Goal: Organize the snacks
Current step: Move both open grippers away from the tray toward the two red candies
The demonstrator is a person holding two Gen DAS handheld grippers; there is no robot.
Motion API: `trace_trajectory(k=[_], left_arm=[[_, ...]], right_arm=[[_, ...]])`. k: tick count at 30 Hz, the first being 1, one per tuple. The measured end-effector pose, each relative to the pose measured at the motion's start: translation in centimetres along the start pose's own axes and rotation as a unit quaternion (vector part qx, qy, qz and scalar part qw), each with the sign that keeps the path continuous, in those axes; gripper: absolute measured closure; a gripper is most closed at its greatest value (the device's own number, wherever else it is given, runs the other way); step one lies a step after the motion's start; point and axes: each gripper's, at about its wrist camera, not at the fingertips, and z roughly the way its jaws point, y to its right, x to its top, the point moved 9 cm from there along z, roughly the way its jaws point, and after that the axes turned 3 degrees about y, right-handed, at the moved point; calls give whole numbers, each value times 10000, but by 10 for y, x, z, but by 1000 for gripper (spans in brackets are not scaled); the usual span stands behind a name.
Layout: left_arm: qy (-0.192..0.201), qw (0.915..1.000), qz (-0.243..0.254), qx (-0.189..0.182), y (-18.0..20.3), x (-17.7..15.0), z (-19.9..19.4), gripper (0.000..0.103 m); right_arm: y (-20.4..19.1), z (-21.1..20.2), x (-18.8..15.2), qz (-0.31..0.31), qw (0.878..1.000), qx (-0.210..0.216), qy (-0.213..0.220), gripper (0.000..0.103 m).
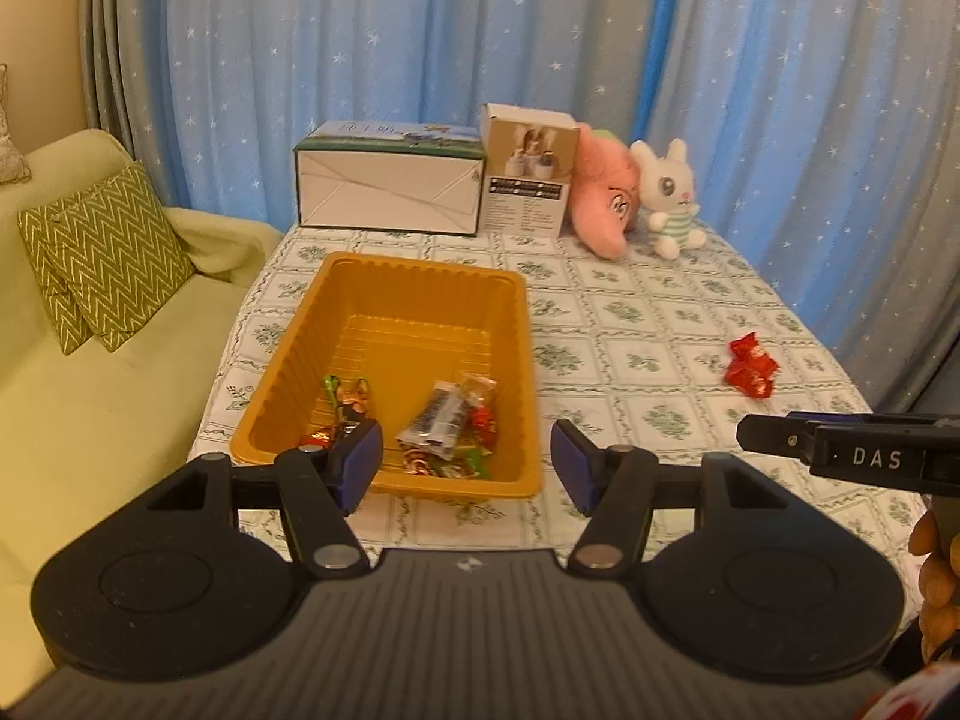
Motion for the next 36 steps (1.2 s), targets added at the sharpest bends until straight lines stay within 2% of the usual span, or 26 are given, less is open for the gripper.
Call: trace_trajectory(k=[11, 21, 36], left_arm=[[-2, 9995, 85, -310, 54, -15, -27, 45], [-84, 9984, 195, -530, 90, -20, -24, 45], [-186, 9963, 305, -781, 128, -21, -12, 46]], right_arm=[[40, -44, -21, 179, 9993, -333, 32, 58], [80, -68, -32, 390, 9972, -639, 58, 58], [114, -84, -34, 455, 9940, -991, 102, 58]])
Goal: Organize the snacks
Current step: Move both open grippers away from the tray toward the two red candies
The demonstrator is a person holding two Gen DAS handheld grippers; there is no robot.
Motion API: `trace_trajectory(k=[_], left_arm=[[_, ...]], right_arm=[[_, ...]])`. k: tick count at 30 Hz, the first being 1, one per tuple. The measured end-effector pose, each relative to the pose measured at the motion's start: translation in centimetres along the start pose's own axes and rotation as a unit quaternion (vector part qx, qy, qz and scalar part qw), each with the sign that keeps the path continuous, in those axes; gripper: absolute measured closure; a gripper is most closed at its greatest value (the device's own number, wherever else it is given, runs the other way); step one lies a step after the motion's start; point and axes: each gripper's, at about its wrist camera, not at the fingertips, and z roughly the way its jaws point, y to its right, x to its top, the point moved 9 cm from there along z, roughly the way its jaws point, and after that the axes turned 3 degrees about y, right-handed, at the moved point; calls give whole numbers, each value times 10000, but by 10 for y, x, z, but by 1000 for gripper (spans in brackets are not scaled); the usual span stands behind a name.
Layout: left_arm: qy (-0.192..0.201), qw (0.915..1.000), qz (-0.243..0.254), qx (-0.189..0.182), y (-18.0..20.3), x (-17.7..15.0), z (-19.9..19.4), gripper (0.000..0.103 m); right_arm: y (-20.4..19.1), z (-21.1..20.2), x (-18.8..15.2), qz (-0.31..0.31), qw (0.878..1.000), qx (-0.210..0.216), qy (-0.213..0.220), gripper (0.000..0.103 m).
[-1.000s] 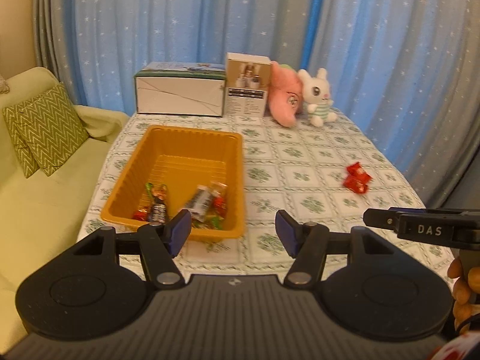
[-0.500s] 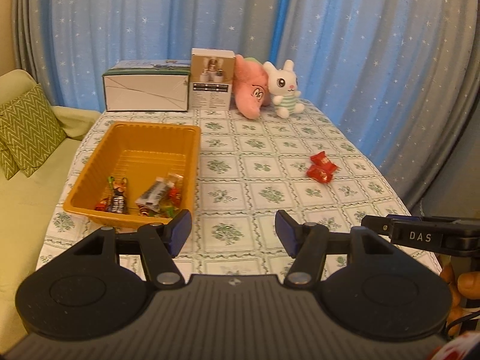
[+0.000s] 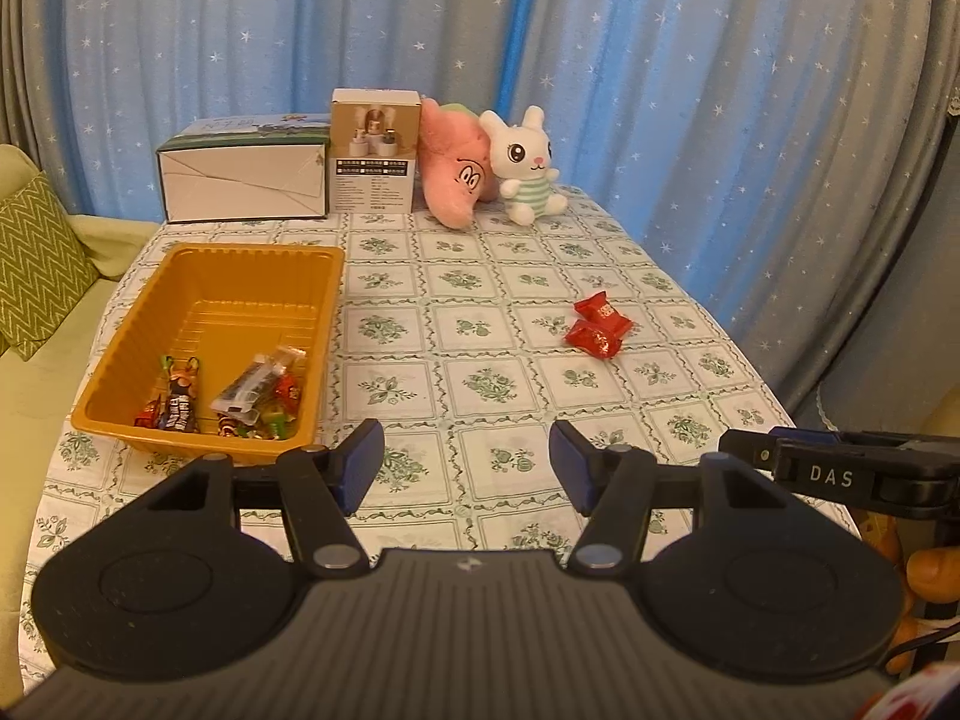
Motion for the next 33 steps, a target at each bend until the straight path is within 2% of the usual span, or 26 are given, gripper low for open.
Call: trace_trajectory(k=[19, 33], left_arm=[[-121, 9996, 112, -208, 33, 6, 23, 46], [-303, 9986, 114, -411, 61, 9, 62, 47]], right_arm=[[32, 5, -2, 193, 9996, -179, -24, 58], [68, 22, -2, 364, 9986, -359, -132, 58]])
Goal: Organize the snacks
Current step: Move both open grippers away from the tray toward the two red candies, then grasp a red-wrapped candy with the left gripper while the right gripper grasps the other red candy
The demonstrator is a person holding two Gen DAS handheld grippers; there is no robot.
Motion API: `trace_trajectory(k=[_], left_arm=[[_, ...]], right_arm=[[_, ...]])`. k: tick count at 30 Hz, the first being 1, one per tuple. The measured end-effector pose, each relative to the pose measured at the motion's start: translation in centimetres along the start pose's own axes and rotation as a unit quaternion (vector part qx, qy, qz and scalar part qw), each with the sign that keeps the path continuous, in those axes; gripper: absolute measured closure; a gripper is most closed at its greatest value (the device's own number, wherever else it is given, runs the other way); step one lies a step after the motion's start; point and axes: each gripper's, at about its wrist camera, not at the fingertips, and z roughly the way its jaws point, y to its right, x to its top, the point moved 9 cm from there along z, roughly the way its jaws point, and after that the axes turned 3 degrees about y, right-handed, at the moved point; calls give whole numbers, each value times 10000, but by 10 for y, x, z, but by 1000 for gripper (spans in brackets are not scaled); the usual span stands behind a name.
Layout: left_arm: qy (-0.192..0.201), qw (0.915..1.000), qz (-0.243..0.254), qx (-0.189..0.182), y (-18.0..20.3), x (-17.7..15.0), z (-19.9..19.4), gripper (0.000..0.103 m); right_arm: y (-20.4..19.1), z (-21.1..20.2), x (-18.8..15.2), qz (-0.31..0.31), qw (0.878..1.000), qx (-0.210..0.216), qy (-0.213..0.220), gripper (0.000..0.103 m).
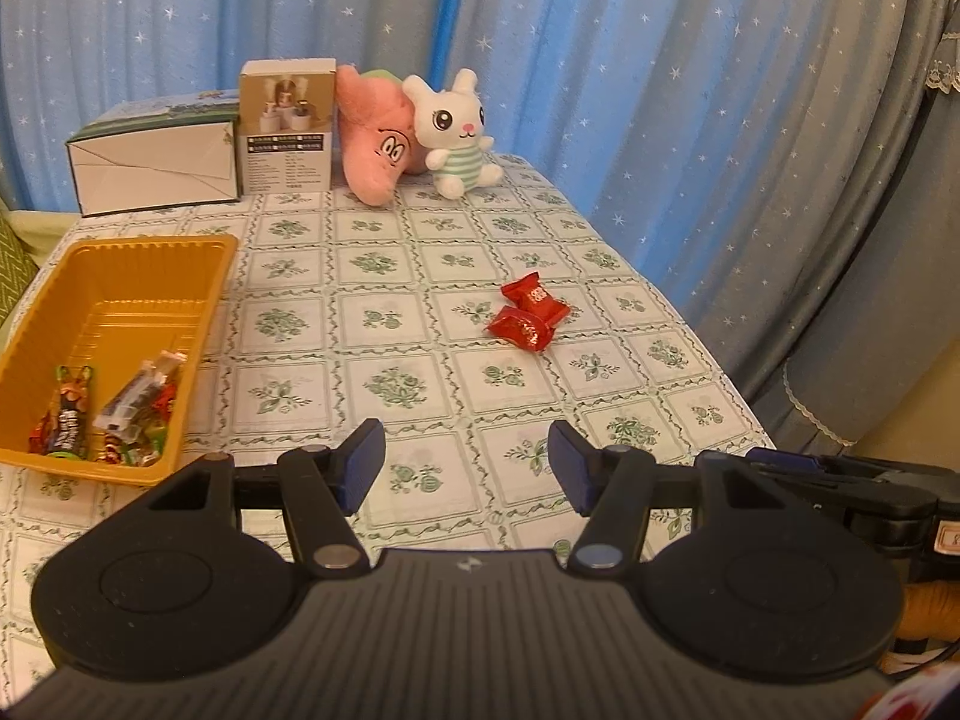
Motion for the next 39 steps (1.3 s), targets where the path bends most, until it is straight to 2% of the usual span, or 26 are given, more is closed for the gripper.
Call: trace_trajectory(k=[17, 32, 39], left_arm=[[-239, 9996, -92, -69, 16, 14, 76, 47], [-326, 9967, -748, -24, 20, 25, 184, 44], [-318, 9916, -1250, -123, 26, 30, 229, 44]], right_arm=[[38, 50, 17, 125, 9998, -126, -125, 58], [66, 125, 65, 41, 9995, -127, 289, 57], [79, 154, 75, 94, 9991, -159, 393, 54]])
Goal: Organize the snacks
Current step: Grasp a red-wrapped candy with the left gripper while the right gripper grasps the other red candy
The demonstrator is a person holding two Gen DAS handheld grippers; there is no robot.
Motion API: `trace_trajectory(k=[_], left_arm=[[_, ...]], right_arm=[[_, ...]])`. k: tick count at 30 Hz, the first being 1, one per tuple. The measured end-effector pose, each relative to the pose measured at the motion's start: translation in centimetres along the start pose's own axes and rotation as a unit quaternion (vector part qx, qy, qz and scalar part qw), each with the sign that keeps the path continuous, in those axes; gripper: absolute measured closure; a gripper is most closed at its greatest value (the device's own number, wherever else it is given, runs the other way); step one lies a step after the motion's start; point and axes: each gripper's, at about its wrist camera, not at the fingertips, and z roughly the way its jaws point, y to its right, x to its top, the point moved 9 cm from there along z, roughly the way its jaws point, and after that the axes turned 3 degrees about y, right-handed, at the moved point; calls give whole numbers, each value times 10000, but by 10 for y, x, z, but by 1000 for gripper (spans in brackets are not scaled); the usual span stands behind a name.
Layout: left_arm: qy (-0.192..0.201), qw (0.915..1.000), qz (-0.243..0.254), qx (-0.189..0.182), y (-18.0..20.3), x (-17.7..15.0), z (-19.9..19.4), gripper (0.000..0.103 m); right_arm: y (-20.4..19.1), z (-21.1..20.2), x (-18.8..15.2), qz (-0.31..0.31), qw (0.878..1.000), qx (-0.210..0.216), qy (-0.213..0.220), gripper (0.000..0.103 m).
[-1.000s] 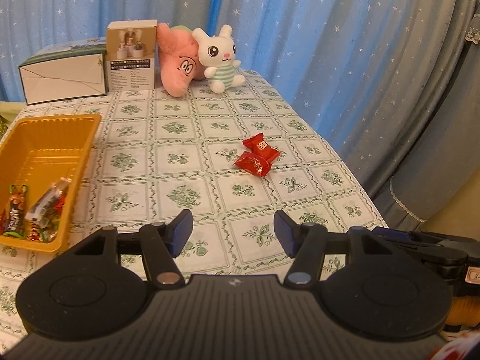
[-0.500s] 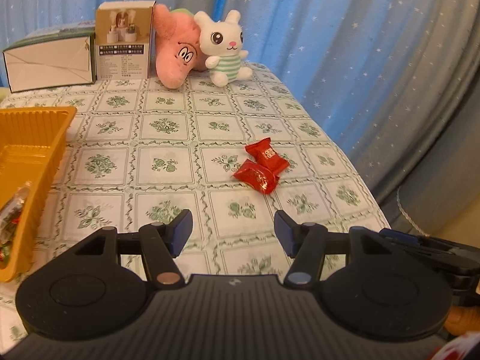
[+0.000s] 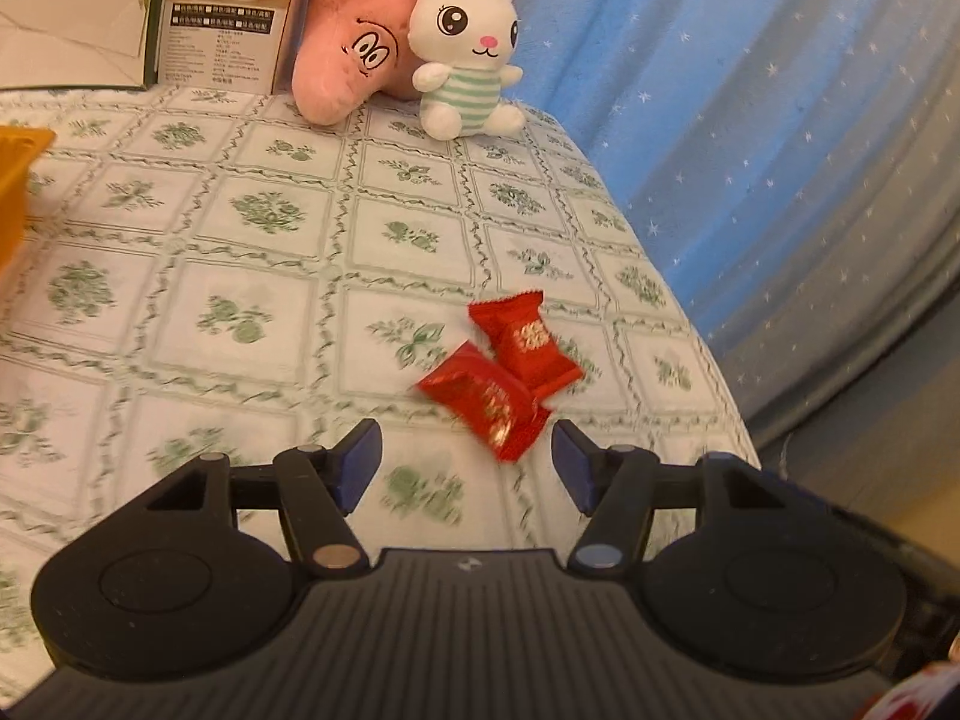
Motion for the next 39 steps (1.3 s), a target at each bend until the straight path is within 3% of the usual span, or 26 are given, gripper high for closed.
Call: trace_trajectory(k=[6, 10, 16, 23, 32, 39], left_arm=[[25, 9989, -458, -39, 3, 2, 33, 45], [39, 9991, -415, 36, 5, -2, 49, 47], [95, 9995, 191, 213, 1, 4, 54, 49], [62, 9940, 1032, 357, -25, 6, 42, 56], [387, 9790, 1942, 475, -40, 7, 34, 59], [540, 9498, 3075, 226, -24, 19, 43, 59]], right_arm=[[16, 15, -6, 157, 9998, -135, -61, 54], [21, 19, -10, 93, 9996, -213, -128, 54], [22, 25, -8, 8, 9995, -280, -116, 54], [11, 36, -3, -195, 9997, -136, -84, 54], [-24, 52, 14, -587, 9978, 295, 119, 54], [-30, 66, 11, -686, 9969, 389, 21, 54]])
